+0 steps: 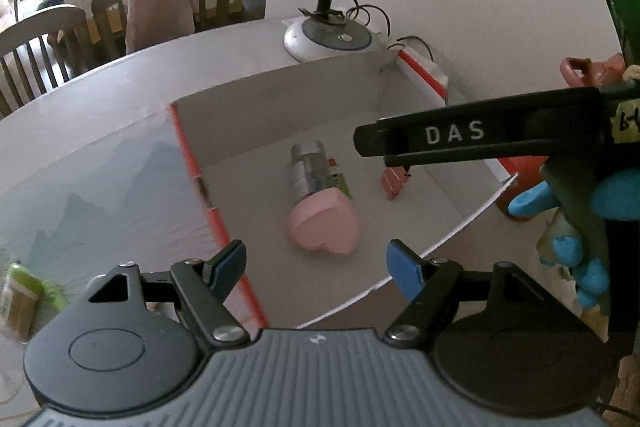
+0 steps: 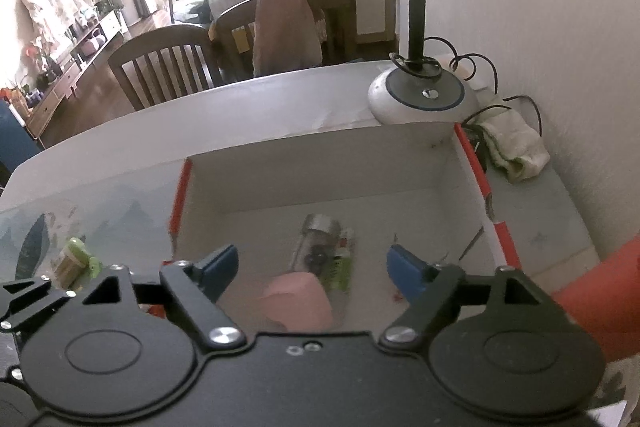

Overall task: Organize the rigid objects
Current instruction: 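Withdraw both tools from the box toward the remaining table items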

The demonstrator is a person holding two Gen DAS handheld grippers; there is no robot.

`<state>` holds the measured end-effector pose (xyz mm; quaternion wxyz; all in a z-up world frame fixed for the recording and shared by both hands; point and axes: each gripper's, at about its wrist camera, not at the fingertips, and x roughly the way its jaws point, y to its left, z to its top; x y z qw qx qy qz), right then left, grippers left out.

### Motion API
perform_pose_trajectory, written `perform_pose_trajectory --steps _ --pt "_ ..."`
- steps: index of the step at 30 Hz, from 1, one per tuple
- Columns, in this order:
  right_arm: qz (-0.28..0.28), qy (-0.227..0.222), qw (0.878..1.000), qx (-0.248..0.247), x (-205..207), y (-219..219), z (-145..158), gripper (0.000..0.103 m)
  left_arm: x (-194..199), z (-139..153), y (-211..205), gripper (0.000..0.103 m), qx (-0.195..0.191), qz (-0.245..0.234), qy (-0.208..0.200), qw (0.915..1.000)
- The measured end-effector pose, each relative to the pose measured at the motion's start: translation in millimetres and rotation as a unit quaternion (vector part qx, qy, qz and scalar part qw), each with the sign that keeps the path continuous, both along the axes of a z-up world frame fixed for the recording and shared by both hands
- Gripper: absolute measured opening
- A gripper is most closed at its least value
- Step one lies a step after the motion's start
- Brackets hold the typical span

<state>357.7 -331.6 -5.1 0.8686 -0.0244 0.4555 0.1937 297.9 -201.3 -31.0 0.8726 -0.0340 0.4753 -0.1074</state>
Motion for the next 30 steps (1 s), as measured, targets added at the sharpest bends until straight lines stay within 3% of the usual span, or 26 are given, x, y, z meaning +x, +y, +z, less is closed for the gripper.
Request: perform_pose_trajectory --steps 16,30 --pt "0.007 -0.035 0.999 0.031 -71 39 30 0.089 -57 23 84 0.080 -0.015 0.022 -0.042 0.9988" --pt "0.058 -0.067 0.995 0.055 -136 90 19 0.096 -92 22 178 0.082 -0.022 0.074 -0.055 0.9955"
